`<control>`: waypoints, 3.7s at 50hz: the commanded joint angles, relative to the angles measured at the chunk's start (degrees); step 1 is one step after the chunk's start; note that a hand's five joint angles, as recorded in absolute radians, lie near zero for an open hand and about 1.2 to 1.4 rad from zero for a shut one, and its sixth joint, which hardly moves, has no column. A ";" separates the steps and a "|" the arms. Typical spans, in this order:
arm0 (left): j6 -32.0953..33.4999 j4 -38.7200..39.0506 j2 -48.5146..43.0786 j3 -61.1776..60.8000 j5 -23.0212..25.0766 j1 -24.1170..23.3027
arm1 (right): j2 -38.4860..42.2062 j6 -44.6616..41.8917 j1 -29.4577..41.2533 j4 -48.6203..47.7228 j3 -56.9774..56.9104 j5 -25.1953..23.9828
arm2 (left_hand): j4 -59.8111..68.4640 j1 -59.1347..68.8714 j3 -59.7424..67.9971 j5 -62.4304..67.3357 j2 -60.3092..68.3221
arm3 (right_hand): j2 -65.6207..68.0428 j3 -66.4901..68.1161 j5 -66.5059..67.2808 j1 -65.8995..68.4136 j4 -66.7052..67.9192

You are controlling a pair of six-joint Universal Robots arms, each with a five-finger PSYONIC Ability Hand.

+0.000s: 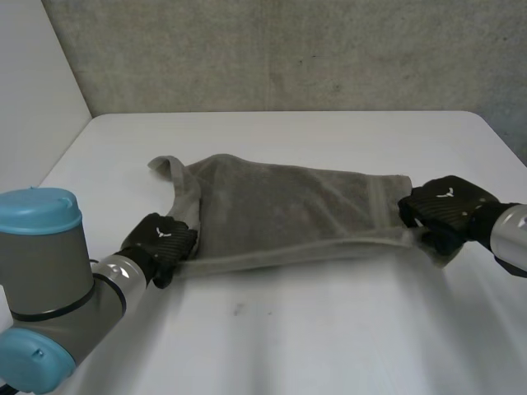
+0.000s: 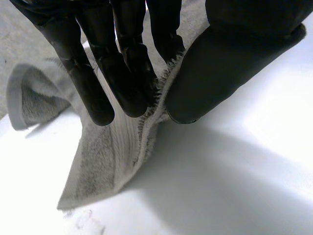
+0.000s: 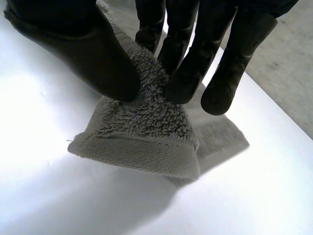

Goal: Fold the towel.

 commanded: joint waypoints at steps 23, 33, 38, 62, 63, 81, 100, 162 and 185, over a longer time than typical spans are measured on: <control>-0.46 13.21 -6.13 1.02 -0.07 -2.11 | -0.67 4.94 -4.84 -8.23 7.65 -4.54 | -22.63 -21.10 -22.51 -21.98 -22.57 | 4.10 3.35 3.65 3.62 2.74; -0.37 13.48 -7.98 1.81 0.02 -1.32 | -1.02 10.38 -8.53 -9.73 6.16 -4.45 | -35.78 -34.25 -35.66 -35.13 -35.72 | 4.10 3.35 3.65 3.62 2.74; -0.55 14.27 -8.24 3.13 -0.16 -0.61 | -1.02 10.83 -9.85 -9.73 5.45 -4.45 | -34.44 -32.90 -34.31 -33.78 -34.38 | 4.10 3.35 3.65 3.62 2.74; -0.11 14.18 -10.09 2.61 -0.25 2.90 | -1.11 12.50 -12.57 -9.90 3.69 -4.45 | -17.79 -16.25 -17.66 -17.13 -17.73 | 4.10 3.35 3.65 3.62 2.74; -0.11 14.18 -10.09 2.60 -0.24 2.90 | -1.11 12.50 -12.57 -9.90 3.69 -4.45 | -17.79 -16.25 -17.66 -17.13 -17.73 | 4.10 3.35 3.65 3.62 2.74; 0.16 14.27 -5.69 -3.11 0.63 5.10 | -1.11 12.58 -12.57 -10.08 3.78 -4.37 | -17.79 -16.25 -17.66 -17.13 -17.73 | 4.10 3.35 3.65 3.62 2.74; 0.16 13.92 -7.36 -1.18 2.22 5.19 | -1.19 12.58 -12.57 -10.08 3.78 -4.37 | 10.12 11.65 10.24 10.77 10.18 | 4.10 3.35 3.65 3.62 2.74; -0.81 3.28 -5.67 13.21 4.85 7.91 | 11.71 4.75 -10.82 12.17 -16.60 -3.85 | 10.12 11.65 10.24 10.77 10.18 | 4.10 3.35 3.65 3.62 2.74; -0.55 1.08 -25.46 36.70 1.60 6.68 | 31.06 9.24 -2.20 7.15 -36.20 6.97 | 10.12 11.65 10.24 10.77 10.18 | 4.10 3.35 3.65 3.62 2.74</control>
